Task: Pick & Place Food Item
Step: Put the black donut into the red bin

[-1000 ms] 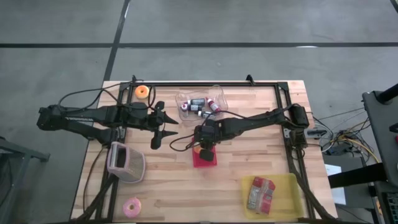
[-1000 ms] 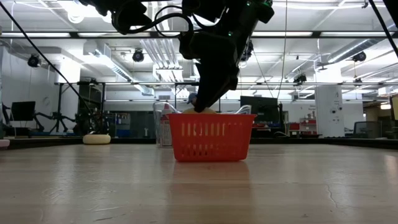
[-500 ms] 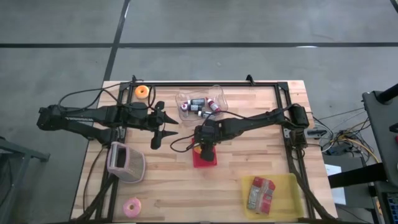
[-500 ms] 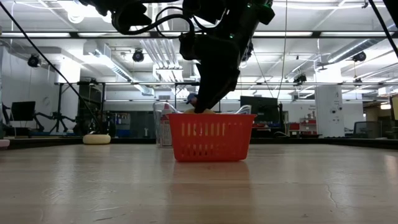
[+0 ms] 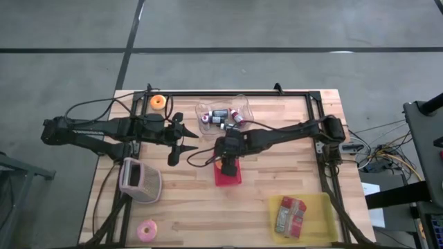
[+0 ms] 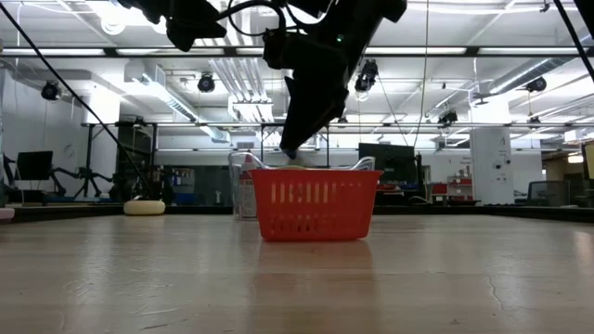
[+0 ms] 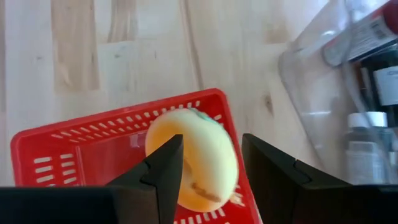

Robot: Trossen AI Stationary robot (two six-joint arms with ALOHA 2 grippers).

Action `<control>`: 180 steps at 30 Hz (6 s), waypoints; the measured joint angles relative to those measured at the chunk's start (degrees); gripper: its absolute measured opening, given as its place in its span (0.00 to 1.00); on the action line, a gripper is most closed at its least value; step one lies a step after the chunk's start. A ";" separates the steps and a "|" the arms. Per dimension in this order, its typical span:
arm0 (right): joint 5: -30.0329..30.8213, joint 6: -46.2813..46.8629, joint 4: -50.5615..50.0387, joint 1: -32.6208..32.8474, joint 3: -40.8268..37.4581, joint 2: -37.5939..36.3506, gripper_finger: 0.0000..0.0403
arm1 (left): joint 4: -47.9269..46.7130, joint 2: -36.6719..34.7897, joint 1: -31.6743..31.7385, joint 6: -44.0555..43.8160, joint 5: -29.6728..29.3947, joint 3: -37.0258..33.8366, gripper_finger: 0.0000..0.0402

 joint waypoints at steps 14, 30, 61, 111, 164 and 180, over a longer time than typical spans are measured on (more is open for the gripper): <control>1.72 1.59 2.57 0.05 0.00 -3.80 0.38 | -0.02 0.01 0.02 0.00 0.00 0.00 0.50; 1.95 -7.99 26.72 -1.14 -15.22 -13.31 0.33 | -0.04 0.02 0.07 0.00 0.00 0.00 0.50; -21.27 -8.27 63.02 -20.37 -53.72 -39.56 0.32 | -0.02 0.33 0.04 0.00 -0.02 0.00 0.50; -21.07 -8.34 62.54 -20.34 -53.70 -39.45 0.32 | -9.05 0.24 7.10 -21.06 -30.72 1.97 0.50; -20.81 -8.34 62.55 -20.33 -53.70 -39.45 0.32 | -37.79 40.30 57.96 -40.32 -2.32 21.95 0.50; -20.81 -8.34 62.56 -20.33 -53.70 -39.45 0.32 | -35.10 45.75 63.34 -37.70 -3.32 21.81 0.50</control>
